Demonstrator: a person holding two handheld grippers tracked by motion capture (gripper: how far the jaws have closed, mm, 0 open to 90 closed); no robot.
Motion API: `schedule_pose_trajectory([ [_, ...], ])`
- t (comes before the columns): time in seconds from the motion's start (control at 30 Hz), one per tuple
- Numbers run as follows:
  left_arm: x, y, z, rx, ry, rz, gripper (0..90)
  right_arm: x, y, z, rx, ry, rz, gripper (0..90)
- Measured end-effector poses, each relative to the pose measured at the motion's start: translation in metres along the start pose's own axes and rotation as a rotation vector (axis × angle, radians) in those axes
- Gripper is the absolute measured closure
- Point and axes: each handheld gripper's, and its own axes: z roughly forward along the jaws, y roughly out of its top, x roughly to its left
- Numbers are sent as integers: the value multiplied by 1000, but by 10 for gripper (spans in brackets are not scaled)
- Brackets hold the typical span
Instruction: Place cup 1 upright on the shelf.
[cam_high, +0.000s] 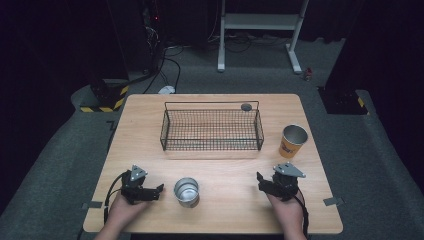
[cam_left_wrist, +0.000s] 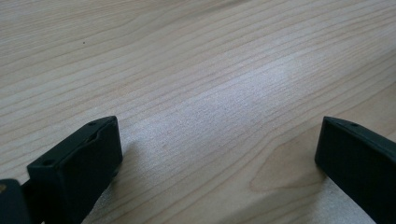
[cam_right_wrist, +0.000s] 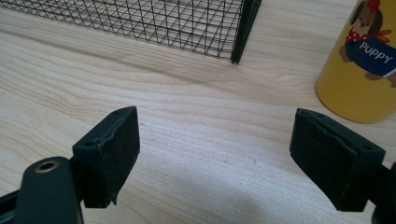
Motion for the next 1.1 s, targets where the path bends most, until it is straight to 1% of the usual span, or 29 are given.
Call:
schedule_pose_trajectory([
  [0.13, 0, 0, 0, 0, 0, 0, 9, 0, 1, -2, -8, 3, 3, 162],
  [0.17, 0, 0, 0, 0, 0, 0, 9, 0, 1, -3, -13, 4, -5, 162],
  [0.2, 0, 0, 0, 0, 0, 0, 9, 0, 2, -3, -13, 3, 4, 162],
  [0.4, 0, 0, 0, 0, 0, -1, 9, -1, 3, -6, -28, 5, 1, 161],
  [0.67, 0, 0, 0, 0, 0, -1, 9, -6, 5, -11, -56, 3, 0, 160],
  [0.77, 0, 0, 0, 0, 0, 0, 9, -10, 6, -14, -66, -4, 9, 159],
  [0.8, 0, 0, 0, 0, 0, 0, 9, -12, 6, -14, -70, -8, 4, 158],
  [0.93, 0, 0, 0, 0, 0, 0, 9, -17, 6, -15, -73, -11, 19, 154],
  [1.03, 0, 0, 0, 0, 0, 0, 9, -25, 6, -18, -79, -27, 24, 149],
  [1.07, 0, 0, 0, 0, 0, 0, 9, -25, 6, -18, -79, -27, 24, 149],
  [1.1, 0, 0, 0, 0, 1, -1, 9, -29, 6, -20, -86, -37, 34, 146],
])
